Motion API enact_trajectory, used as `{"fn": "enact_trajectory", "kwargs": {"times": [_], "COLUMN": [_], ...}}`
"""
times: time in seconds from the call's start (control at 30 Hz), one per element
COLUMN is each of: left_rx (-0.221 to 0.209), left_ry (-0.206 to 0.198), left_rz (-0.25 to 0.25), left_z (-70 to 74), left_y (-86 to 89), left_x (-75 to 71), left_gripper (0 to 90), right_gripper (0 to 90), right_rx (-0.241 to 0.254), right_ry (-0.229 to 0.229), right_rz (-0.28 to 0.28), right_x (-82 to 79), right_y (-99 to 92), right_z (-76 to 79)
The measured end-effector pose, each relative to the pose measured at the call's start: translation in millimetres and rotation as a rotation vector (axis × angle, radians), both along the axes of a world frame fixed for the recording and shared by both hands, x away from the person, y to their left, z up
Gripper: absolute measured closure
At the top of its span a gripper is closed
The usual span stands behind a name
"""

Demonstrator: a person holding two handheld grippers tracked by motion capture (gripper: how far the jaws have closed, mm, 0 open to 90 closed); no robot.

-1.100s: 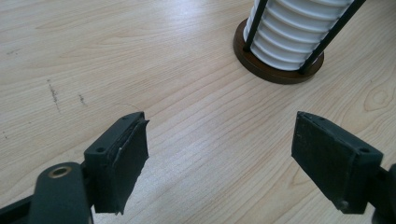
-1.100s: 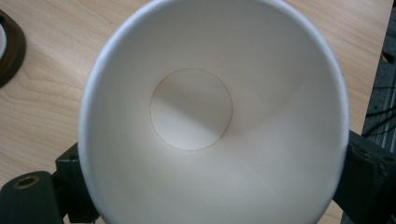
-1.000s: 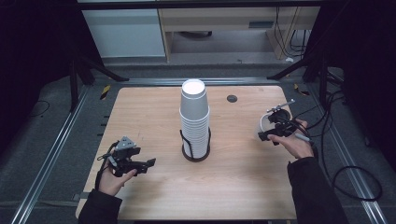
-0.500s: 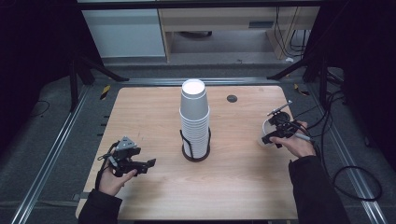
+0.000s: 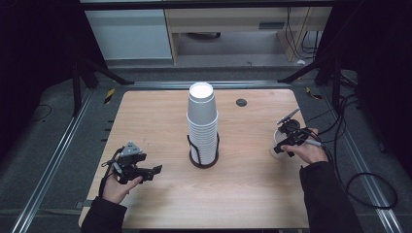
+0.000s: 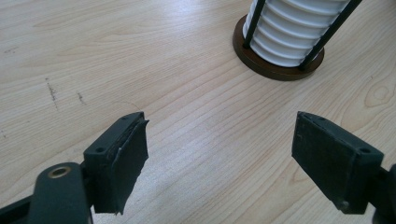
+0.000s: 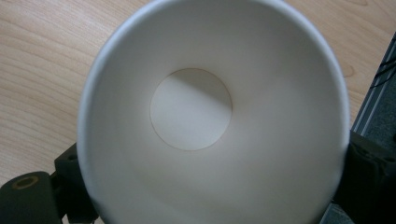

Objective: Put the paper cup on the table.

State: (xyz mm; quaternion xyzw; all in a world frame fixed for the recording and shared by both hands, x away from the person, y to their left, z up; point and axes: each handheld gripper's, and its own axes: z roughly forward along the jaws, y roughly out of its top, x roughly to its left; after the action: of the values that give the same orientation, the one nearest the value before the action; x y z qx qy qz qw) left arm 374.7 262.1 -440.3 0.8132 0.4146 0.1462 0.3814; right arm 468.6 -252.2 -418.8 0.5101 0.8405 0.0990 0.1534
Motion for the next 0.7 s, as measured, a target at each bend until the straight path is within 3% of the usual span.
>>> {"fn": "enact_trajectory", "kwargs": {"times": [0.37,0.7], "left_rx": [0.002,0.005], "left_ry": [0.0,0.002], "left_rz": [-0.003,-0.011], "left_z": [-0.5,-0.7], "left_y": [-0.6,-0.9], "left_x": [0.1,0.0], "left_gripper": [17.5,17.2], "right_gripper": [8.2,6.9], "right_rx": [-0.007,-0.008], "right_ry": [0.034,0.03], "right_rz": [0.005,0.017], "right_x": [0.5,0.4], "right_y": [-3.8,-2.0], "right_z": [-6.9,-9.6]}}
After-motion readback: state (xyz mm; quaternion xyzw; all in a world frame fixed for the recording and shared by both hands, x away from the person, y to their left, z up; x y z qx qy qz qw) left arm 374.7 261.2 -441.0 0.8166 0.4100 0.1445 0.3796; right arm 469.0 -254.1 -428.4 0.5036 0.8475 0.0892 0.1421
